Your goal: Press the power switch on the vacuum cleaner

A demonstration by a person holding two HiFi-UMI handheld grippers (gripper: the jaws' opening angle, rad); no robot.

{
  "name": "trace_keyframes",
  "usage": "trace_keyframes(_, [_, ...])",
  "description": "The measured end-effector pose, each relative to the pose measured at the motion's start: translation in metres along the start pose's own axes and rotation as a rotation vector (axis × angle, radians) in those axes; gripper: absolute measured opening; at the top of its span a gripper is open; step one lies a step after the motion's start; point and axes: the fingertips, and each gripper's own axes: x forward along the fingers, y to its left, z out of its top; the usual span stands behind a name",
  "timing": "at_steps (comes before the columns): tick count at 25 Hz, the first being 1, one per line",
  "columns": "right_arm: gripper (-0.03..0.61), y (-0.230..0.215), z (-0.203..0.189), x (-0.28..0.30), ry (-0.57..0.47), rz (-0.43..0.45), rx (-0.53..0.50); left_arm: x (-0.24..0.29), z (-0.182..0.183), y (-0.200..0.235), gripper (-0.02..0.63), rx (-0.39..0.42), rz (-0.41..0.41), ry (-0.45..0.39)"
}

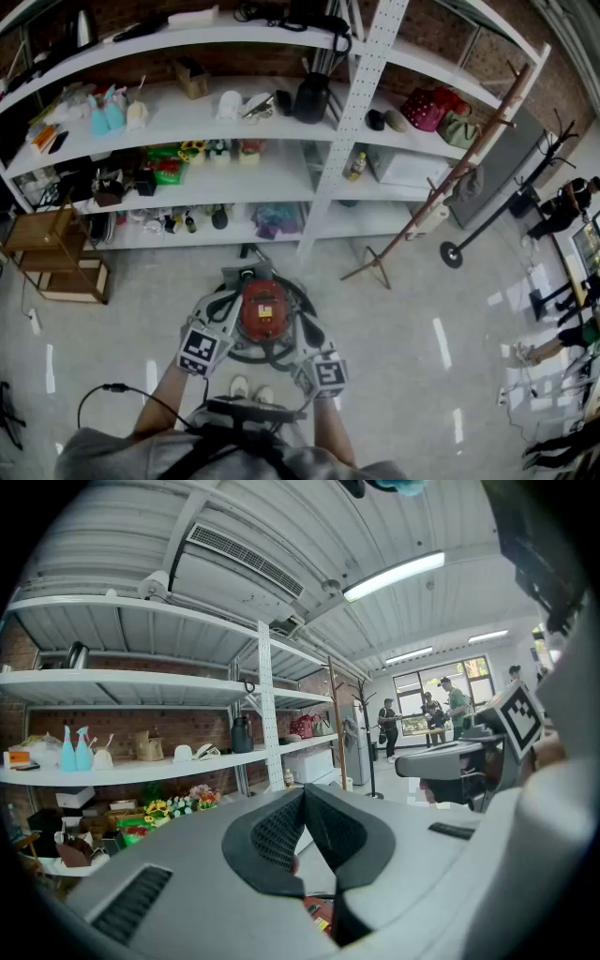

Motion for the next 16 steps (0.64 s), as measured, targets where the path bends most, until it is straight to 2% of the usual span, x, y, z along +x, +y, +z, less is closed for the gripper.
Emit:
trace_keyframes(9, [0.009, 0.0058, 0.0026, 0.0022, 0.005, -0.001, -0.036, 0.0021, 0.0011, 0.0032, 0.006, -0.005, -0.004, -0.009])
trace_keyframes(16, [0.009, 0.0063, 0.0052, 0.0101, 0.003, -0.013, -0.009, 0.0069, -0.0031, 0.0098, 0.006, 0.013, -0.013, -0.008])
